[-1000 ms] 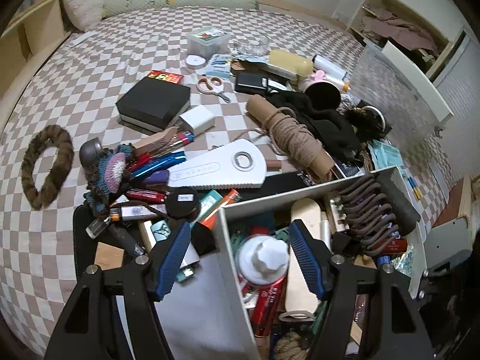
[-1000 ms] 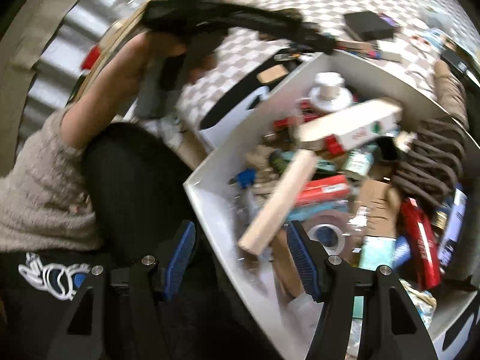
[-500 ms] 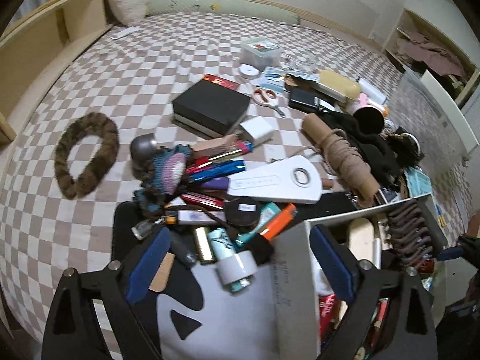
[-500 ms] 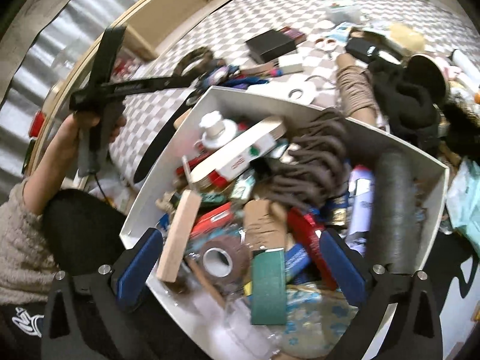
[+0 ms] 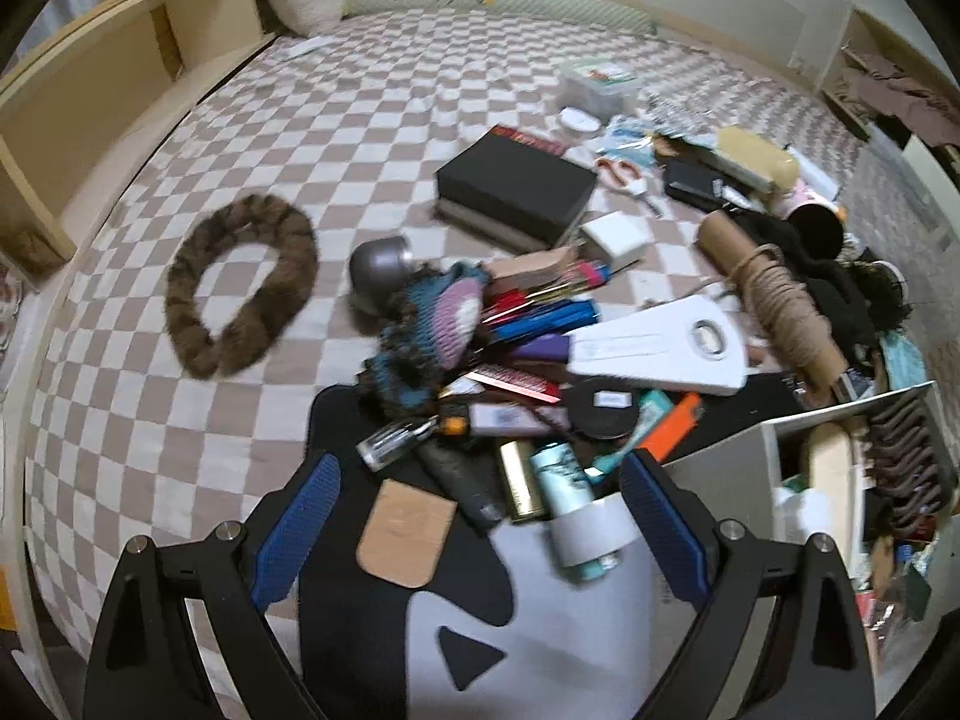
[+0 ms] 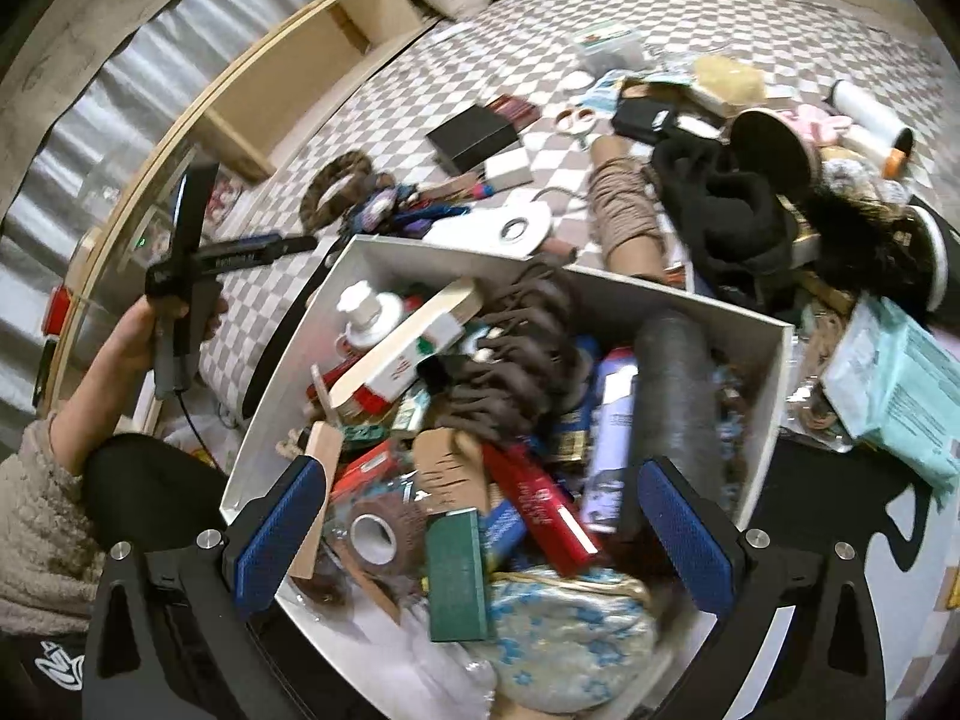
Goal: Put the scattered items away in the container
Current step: 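Raise both open tools out of the box and move back over the items, then approach the wooden square tile with the left tool while the right approaches the blue-yellow tube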
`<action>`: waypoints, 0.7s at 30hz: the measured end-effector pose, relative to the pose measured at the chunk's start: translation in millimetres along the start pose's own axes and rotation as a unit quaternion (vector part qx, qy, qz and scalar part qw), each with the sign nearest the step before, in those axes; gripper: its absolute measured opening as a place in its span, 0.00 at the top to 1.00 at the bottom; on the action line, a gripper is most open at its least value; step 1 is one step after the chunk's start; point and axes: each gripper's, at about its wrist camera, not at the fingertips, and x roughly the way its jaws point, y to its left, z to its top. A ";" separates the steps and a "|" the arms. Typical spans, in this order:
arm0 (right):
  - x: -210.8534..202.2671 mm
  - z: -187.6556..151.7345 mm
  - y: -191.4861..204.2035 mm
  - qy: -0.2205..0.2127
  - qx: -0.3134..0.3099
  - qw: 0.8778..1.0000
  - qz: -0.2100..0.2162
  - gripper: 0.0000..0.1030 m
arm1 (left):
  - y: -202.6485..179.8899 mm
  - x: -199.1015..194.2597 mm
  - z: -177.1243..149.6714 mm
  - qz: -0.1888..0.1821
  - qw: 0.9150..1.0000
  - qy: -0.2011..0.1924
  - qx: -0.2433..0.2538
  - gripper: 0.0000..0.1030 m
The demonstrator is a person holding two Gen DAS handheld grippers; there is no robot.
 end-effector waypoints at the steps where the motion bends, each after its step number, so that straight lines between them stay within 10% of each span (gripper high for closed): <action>1: -3.4 0.5 -3.6 -0.007 0.005 1.000 -0.002 0.00 | 3.1 3.8 -1.2 0.006 1.000 0.006 0.000 0.08; 21: -72.6 3.0 -98.3 -0.207 0.149 0.962 -0.102 0.00 | 6.2 52.2 -29.5 0.098 0.989 0.080 0.078 0.08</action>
